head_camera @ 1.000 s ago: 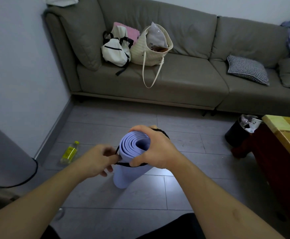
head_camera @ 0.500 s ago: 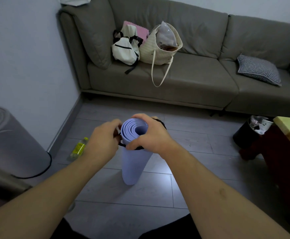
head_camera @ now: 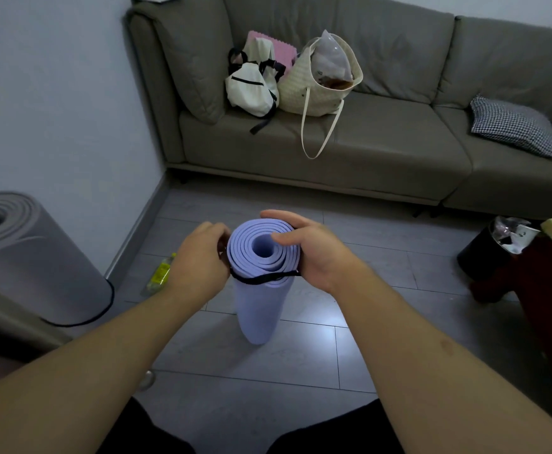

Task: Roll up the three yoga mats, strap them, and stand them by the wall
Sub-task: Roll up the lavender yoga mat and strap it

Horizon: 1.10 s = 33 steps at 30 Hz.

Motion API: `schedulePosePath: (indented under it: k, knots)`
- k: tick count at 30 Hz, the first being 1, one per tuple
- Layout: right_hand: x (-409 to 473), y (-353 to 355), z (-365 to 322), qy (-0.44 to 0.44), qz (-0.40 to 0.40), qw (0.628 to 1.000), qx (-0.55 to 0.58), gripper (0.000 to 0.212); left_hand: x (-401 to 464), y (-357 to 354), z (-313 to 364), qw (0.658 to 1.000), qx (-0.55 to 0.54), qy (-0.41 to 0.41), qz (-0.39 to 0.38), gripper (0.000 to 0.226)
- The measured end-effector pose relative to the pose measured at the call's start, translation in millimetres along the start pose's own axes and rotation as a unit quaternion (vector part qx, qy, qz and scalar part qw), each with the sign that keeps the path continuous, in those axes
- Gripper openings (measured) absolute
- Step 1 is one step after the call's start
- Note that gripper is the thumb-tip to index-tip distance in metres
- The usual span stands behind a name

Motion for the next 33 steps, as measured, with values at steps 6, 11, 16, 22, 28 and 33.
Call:
schedulePosePath:
  k: [6, 11, 16, 22, 28, 33]
  knots:
    - [4, 7, -2, 0.017, 0.023, 1.0, -0.001, 0.047, 2, -1, 9, 0.998, -0.025, 0.057, -0.005, 0.017]
    - [3, 15, -14, 0.041, 0.088, 0.995, -0.008, 0.046, 14, 15, 33, 0.96, -0.162, 0.132, -0.186, 0.021]
    - [5, -1, -7, 0.053, 0.068, 0.996, -0.007, 0.045, 21, 41, 70, 0.934, -0.043, 0.18, -0.307, 0.044]
    - [0, -12, -4, 0.056, 0.064, 0.996, 0.006, 0.044, 14, 24, 68, 0.949, -0.005, 0.202, -0.243, 0.03]
    - [-5, -18, -7, 0.028, 0.099, 0.993, -0.057, 0.05, 28, 19, 62, 0.945, -0.061, 0.24, -0.212, 0.02]
    - [-17, -36, -25, -0.059, 0.1, 0.975, -0.192, 0.07, 39, 16, 61, 0.947, -0.041, 0.238, -0.211, 0.026]
Point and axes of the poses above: each hand's wrist, its own x-axis towards the middle knuckle, its own y-axis out of the back of the hand, z = x × y, the point moved 2 cm from there along x, towards the middle knuckle, and after that the axes turned 12 degrees about x, right-handed, at the moved point
